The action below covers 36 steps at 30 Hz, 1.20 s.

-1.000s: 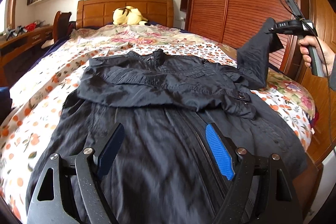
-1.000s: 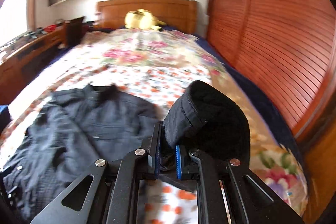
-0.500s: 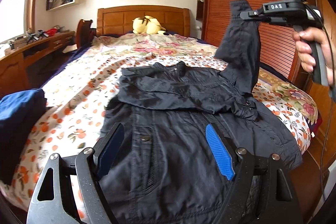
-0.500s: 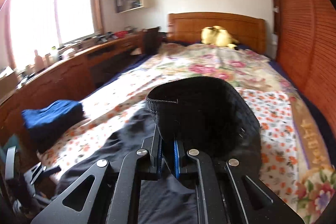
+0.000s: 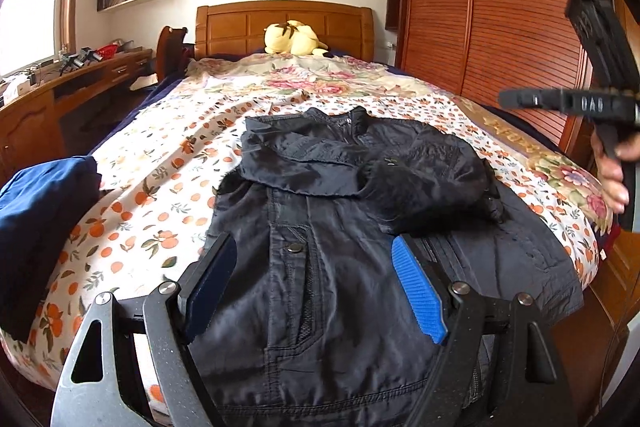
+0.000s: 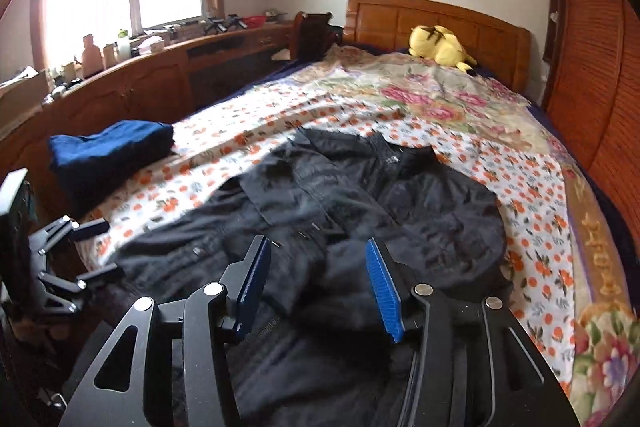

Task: Fold large clothes

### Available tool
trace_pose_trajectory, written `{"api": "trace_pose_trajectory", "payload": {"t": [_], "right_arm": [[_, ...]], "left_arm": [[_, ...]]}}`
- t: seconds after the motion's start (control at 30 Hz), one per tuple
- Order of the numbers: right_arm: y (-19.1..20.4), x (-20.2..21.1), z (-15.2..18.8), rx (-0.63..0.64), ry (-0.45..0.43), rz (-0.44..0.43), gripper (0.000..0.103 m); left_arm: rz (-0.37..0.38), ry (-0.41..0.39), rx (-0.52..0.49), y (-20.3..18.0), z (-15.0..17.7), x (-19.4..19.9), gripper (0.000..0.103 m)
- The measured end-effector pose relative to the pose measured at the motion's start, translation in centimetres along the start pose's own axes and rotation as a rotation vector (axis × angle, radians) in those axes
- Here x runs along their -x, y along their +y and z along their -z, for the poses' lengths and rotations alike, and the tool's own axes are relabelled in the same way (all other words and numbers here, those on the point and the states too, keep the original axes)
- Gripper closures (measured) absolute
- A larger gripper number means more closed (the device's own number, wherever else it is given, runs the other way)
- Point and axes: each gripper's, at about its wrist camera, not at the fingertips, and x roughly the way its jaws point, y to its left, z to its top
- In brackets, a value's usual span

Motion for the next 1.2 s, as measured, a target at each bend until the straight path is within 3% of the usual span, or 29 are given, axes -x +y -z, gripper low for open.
{"api": "trace_pose_trajectory", "payload": {"t": [0.53,0.97,1.13,1.2], "right_arm": [[-1.4,-7.6,8.8,-0.107,0.127,0.153,0.052],[-1.2,-10.9,10.3,-0.192,0.053,0.133,0.052],[-1.2,-11.3,10.3,-0.199,0.035,0.134,0.052],[-1.4,-11.3,10.8,-0.198,0.029,0.138,0.052]], "left_arm": [[0.033,0.072,-0.086,-4.3,-1.0,-4.0,0.022],[0.093,0.101,-0.078,-4.8,-6.1,-9.0,0.022],[0.119,0.177,-0.059,-5.2,-5.9,-11.4,0.031],[0.119,0.197,-0.075,-5.5,-5.2,-11.8,0.039]]}}
